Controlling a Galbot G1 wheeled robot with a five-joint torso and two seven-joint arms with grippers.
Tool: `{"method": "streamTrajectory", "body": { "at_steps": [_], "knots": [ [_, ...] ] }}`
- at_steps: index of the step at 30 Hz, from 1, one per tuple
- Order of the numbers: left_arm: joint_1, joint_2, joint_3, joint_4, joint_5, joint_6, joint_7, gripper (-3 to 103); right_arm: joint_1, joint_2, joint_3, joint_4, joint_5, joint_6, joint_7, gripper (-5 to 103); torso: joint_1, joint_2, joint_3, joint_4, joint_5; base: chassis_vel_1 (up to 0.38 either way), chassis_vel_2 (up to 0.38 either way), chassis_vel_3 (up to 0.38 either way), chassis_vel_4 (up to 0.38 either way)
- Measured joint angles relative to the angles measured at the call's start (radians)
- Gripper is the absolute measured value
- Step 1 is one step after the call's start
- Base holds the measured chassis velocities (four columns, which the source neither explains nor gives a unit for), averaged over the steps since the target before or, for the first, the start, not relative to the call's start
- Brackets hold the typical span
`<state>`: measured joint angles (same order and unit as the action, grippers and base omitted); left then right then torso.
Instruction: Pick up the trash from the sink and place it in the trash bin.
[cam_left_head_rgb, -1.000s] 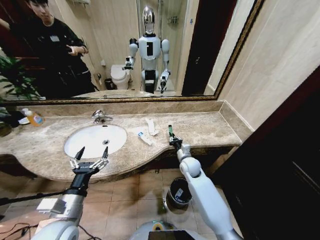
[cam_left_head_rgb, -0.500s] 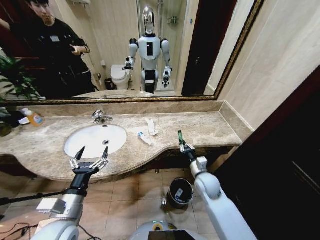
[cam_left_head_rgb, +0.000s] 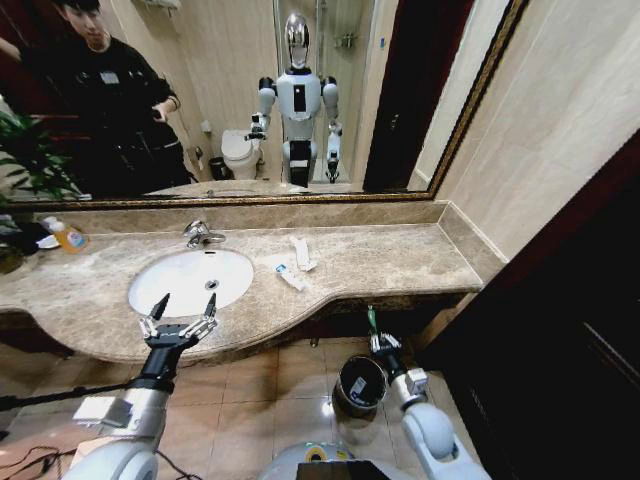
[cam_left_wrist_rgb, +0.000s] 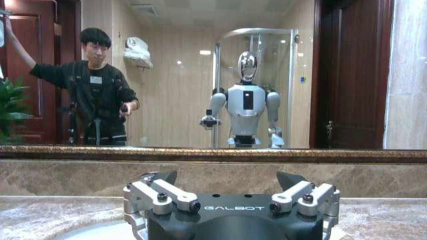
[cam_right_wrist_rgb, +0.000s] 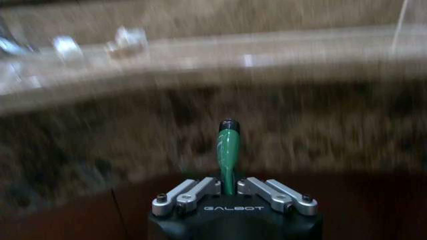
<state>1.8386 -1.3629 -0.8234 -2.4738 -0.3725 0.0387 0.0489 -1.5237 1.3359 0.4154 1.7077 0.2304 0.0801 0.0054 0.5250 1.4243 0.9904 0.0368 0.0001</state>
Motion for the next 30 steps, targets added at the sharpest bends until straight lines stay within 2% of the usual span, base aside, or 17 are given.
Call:
{"method": "streamTrajectory", "body": {
  "at_steps": [5,10,15,27,28,29,30],
  "knots": [
    [0.000,0.000,0.000,0.000,0.000,0.000,0.000,100,0.026,0.011,-0.003,-0.125,0.015,0.004,-0.016,8,0.000,0.000,0.000,0.0000,-0.0001,0.000,0.000,0.000,0.000],
    [0.000,0.000,0.000,0.000,0.000,0.000,0.000,100,0.100,0.021,-0.009,-0.379,0.006,0.055,-0.027,8,0.000,0.000,0.000,-0.0001,0.0001,0.000,0.000,0.000,0.000],
    [0.000,0.000,0.000,0.000,0.000,0.000,0.000,100,0.148,0.028,-0.013,-0.523,0.007,0.082,-0.027,8,0.000,0.000,0.000,0.0000,0.0001,0.000,0.000,0.000,0.000],
    [0.000,0.000,0.000,0.000,0.000,0.000,0.000,100,0.177,0.050,-0.020,-0.549,0.003,0.074,-0.017,8,0.000,0.000,0.000,0.0000,-0.0001,0.000,0.000,0.000,0.000],
    [0.000,0.000,0.000,0.000,0.000,0.000,0.000,100,0.177,0.055,-0.020,-0.548,-0.003,0.074,-0.009,5,0.000,0.000,0.000,0.0000,-0.0001,0.000,0.000,0.000,0.000],
    [0.000,0.000,0.000,0.000,0.000,0.000,0.000,100,0.177,0.058,-0.020,-0.547,-0.008,0.075,-0.006,10,0.000,0.000,0.000,0.0000,-0.0001,0.000,0.000,0.000,0.000],
    [0.000,0.000,0.000,0.000,0.000,0.000,0.000,100,0.177,0.058,-0.020,-0.547,-0.008,0.075,-0.006,10,0.000,0.000,0.000,0.0000,-0.0001,0.000,0.000,0.000,0.000]
  ]
}}
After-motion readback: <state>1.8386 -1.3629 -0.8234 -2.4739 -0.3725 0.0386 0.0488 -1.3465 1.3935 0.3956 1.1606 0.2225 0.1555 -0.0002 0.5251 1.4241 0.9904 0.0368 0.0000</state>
